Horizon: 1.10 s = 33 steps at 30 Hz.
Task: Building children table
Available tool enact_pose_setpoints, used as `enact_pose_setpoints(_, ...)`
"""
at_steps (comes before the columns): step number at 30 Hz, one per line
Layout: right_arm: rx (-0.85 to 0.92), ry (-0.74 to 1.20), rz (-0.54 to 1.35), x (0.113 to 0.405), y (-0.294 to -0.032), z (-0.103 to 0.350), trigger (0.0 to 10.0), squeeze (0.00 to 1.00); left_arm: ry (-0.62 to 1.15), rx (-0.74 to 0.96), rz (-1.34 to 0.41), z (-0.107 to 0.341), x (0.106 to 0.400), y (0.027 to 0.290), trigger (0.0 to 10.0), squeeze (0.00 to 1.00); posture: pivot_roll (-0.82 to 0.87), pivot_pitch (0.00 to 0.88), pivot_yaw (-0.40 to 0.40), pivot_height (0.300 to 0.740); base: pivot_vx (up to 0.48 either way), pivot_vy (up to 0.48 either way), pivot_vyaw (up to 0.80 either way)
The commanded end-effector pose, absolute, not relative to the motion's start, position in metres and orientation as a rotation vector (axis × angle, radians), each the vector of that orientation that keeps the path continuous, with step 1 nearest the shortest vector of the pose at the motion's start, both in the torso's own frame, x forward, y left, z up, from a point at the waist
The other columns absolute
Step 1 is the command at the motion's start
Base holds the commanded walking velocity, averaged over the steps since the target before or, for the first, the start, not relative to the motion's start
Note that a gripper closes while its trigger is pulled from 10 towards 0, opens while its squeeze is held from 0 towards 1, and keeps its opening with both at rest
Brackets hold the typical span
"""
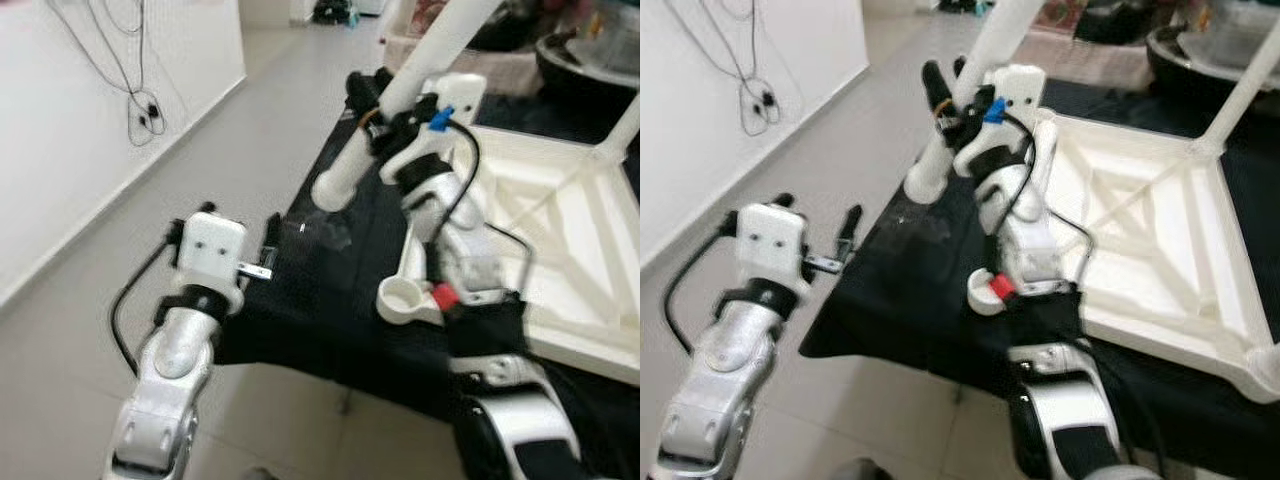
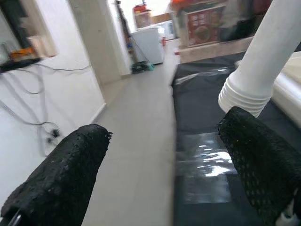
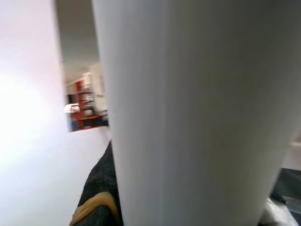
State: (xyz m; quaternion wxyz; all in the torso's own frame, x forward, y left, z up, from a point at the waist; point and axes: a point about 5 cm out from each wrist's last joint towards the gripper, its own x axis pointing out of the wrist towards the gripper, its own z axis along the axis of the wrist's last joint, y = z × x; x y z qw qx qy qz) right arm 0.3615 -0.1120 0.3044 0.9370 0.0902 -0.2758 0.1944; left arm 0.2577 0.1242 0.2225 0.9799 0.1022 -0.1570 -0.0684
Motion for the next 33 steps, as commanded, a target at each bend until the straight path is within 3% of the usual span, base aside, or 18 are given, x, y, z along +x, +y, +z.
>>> enact_pose_setpoints(1,0.188,-0.591,0.383,0.362,-0.116,0.309,10.0,0.00,-0.310,0.215,-0.139,0.222,0.257,0.124,10.0,0.00,0.09,0.112,-0.066,0.740,0.000,0.000,0.00)
enact_pose_setpoints(11,0.141,-0.578,0.430,0.381,-0.135,0.329,10.0,0.00,-0.279,0.195,-0.202,0.213,0.249,0.114,10.0,0.00,0.09,0.122,-0.074,0.740,0.000,0.000,0.00)
enact_pose_setpoints(21,0.082,-0.504,0.544,0.385,-0.142,0.320,10.0,0.00,-0.228,0.181,-0.236,0.201,0.241,0.110,10.0,0.00,0.09,0.131,-0.067,0.740,0.000,0.000,-0.80)
enact_pose_setpoints(33,0.120,-0.370,0.916,0.385,-0.137,0.313,10.0,0.00,-0.177,0.166,-0.264,0.191,0.232,0.110,10.0,0.00,0.10,0.142,-0.065,0.740,0.000,0.000,-0.13)
